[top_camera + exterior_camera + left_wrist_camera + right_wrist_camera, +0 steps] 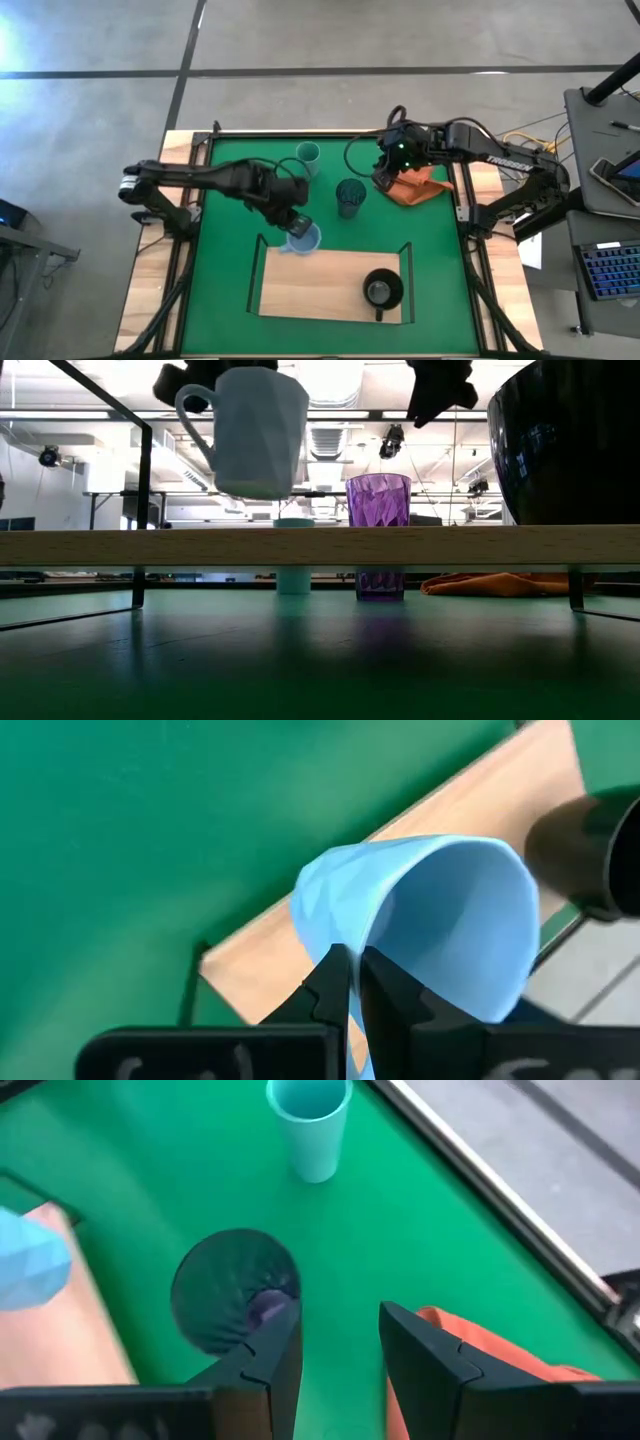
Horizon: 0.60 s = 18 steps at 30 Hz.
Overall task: Stack small to large cups/mugs on shelf
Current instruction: Put the blue mug on the shelf
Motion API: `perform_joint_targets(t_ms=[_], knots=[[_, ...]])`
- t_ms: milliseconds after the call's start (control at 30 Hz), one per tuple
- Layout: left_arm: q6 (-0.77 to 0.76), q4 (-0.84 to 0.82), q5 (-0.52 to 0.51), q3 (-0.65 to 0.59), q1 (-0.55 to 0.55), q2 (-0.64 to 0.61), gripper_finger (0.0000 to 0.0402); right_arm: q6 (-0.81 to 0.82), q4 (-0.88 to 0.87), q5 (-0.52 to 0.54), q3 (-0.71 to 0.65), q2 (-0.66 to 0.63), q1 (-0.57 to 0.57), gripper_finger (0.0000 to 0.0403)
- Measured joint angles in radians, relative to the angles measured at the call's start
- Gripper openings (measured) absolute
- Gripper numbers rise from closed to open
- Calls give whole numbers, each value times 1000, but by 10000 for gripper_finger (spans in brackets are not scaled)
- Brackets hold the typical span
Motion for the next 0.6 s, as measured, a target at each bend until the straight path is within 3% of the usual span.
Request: perform_joint_targets(t_ms=[367, 600], knots=[[-365, 176, -161, -4, -205, 61, 0, -72, 4, -201, -9, 1, -1, 127], [-447, 204, -178, 4, -276, 160, 0, -41, 6, -356, -44, 1, 62, 127]])
